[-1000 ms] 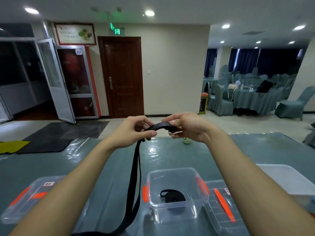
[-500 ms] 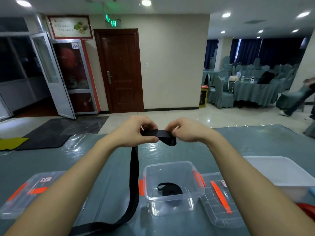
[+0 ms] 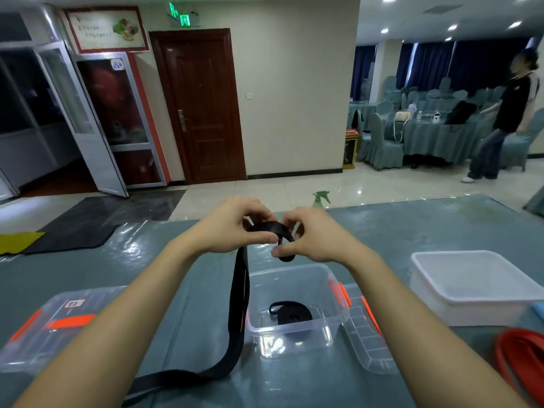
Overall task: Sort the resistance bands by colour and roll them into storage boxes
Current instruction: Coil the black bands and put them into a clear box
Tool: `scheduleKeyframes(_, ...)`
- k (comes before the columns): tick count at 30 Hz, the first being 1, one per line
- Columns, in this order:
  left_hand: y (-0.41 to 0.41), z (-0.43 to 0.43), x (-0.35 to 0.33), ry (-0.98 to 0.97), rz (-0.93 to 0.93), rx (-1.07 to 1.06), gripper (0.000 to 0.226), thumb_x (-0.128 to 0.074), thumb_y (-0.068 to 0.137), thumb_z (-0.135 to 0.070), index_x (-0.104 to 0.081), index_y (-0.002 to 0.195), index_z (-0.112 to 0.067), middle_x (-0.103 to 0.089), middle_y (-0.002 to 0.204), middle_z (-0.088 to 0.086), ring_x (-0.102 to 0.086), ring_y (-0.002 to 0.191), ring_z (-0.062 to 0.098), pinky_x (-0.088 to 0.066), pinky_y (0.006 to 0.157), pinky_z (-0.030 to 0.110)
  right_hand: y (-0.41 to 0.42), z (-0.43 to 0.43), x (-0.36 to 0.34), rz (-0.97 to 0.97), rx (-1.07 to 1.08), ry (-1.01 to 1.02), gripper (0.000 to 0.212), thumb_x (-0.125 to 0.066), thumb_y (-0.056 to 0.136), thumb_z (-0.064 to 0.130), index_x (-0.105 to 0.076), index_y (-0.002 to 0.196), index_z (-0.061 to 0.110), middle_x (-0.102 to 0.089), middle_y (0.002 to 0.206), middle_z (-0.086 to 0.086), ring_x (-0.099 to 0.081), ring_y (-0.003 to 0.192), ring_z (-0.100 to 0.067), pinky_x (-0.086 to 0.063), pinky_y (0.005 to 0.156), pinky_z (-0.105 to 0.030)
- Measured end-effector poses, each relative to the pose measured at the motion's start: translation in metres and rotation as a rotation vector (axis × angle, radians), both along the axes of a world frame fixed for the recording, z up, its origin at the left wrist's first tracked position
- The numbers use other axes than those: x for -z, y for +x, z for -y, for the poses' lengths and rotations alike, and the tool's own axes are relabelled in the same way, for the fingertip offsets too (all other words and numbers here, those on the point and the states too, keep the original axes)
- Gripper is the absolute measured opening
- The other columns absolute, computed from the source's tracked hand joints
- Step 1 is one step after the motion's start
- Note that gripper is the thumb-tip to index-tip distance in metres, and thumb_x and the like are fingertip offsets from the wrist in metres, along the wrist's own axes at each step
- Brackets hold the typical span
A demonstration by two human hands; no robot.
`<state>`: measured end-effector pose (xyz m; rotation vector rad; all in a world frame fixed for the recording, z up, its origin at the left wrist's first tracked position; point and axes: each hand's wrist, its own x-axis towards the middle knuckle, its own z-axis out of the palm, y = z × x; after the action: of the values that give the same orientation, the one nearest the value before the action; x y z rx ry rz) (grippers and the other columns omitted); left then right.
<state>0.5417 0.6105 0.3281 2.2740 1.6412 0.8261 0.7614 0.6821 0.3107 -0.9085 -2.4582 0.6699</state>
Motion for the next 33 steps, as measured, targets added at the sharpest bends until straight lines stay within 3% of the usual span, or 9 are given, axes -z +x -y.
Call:
scheduleKeyframes(6,-0.011,0.020,0.007,0.011,0.045,-0.048,0.042,-0.090,0.084,-0.049,-0.079,0.118,-0.028,-0.076,0.106,-0.012,-0.073,0.098,0.010,-0.063,0.091,0.041,0.011,0.005,0.015,-0.321,-0.049,-0.287,0.037,-0.101,0.071,0.025,-0.076,0.097,0.018,-0.061,0.083,0.001,-0.062,0.065,-0.006,-0.049,0.068,-0.035)
scheduleKeyframes(11,-0.012,0.033,0.023,-0.020,0.049,-0.098,0.039,-0.098,0.077,-0.040,-0.082,0.111,-0.028,-0.077,0.101,-0.011,-0.073,0.096,0.010,-0.062,0.091,0.045,0.008,0.015,0.037,-0.270,-0.106,-0.334,0.033,-0.096,0.080,0.019,-0.074,0.105,0.017,-0.080,0.099,-0.002,-0.080,0.088,-0.022,-0.063,0.089,-0.051)
scheduleKeyframes(13,-0.011,0.041,0.033,-0.039,0.098,-0.122,0.040,-0.100,0.075,-0.035,-0.083,0.110,-0.027,-0.077,0.099,-0.010,-0.074,0.096,0.011,-0.063,0.091,0.045,0.009,0.019,0.050,-0.387,-0.105,-0.402,0.033,-0.096,0.079,0.013,-0.075,0.104,0.013,-0.081,0.098,-0.008,-0.080,0.090,-0.028,-0.065,0.090,-0.046)
scheduleKeyframes(19,0.018,0.070,0.099,-0.111,0.538,-0.167,0.045,-0.099,0.063,-0.043,-0.084,0.105,-0.033,-0.082,0.096,-0.002,-0.078,0.092,0.015,-0.066,0.087,0.035,0.014,0.050,0.113,-0.767,-0.045,-0.691,0.036,-0.092,0.073,0.012,-0.072,0.102,0.006,-0.083,0.094,-0.013,-0.080,0.090,-0.024,-0.063,0.087,-0.032)
scheduleKeyframes(24,0.053,0.088,0.156,-0.141,0.892,-0.202,0.041,-0.097,0.070,-0.020,-0.084,0.102,-0.041,-0.085,0.100,-0.001,-0.082,0.094,0.013,-0.062,0.086,0.022,0.017,0.066,0.157,-0.912,0.029,-0.936,0.023,-0.078,0.077,0.006,-0.073,0.100,0.006,-0.079,0.091,-0.014,-0.075,0.084,-0.031,-0.059,0.089,-0.051)
scheduleKeyframes(26,0.064,0.092,0.166,-0.106,0.985,-0.240,0.039,-0.096,0.072,-0.019,-0.085,0.103,-0.039,-0.086,0.102,0.000,-0.082,0.096,0.013,-0.061,0.086,0.020,0.019,0.071,0.167,-0.978,-0.017,-1.063,0.019,-0.074,0.079,0.002,-0.081,0.093,0.014,-0.081,0.091,-0.011,-0.079,0.086,-0.024,-0.063,0.086,-0.037)
scheduleKeyframes(28,0.066,0.096,0.171,-0.091,0.982,-0.263,0.039,-0.097,0.074,-0.015,-0.085,0.106,-0.035,-0.086,0.104,0.001,-0.082,0.099,0.015,-0.062,0.088,0.021,0.021,0.078,0.175,-0.974,-0.065,-1.157,0.023,-0.076,0.081,-0.002,-0.083,0.094,0.015,-0.082,0.096,-0.011,-0.080,0.091,-0.021,-0.063,0.085,-0.028)
scheduleKeyframes(30,0.061,0.101,0.173,-0.107,0.925,-0.283,0.041,-0.097,0.076,-0.009,-0.085,0.107,-0.032,-0.086,0.103,0.002,-0.083,0.099,0.017,-0.065,0.090,0.027,0.027,0.082,0.180,-0.867,-0.074,-1.138,0.027,-0.086,0.079,-0.001,-0.080,0.103,0.010,-0.081,0.104,-0.017,-0.080,0.098,-0.027,-0.063,0.090,-0.031)
scheduleKeyframes(33,0.052,0.108,0.173,-0.165,0.658,-0.336,0.045,-0.100,0.076,-0.014,-0.074,0.106,-0.034,-0.085,0.096,-0.009,-0.082,0.088,0.013,-0.065,0.086,0.027,0.038,0.077,0.173,-0.420,-0.002,-0.837,0.035,-0.093,0.080,0.009,-0.079,0.110,0.017,-0.083,0.102,-0.007,-0.079,0.086,-0.023,-0.065,0.089,-0.035)
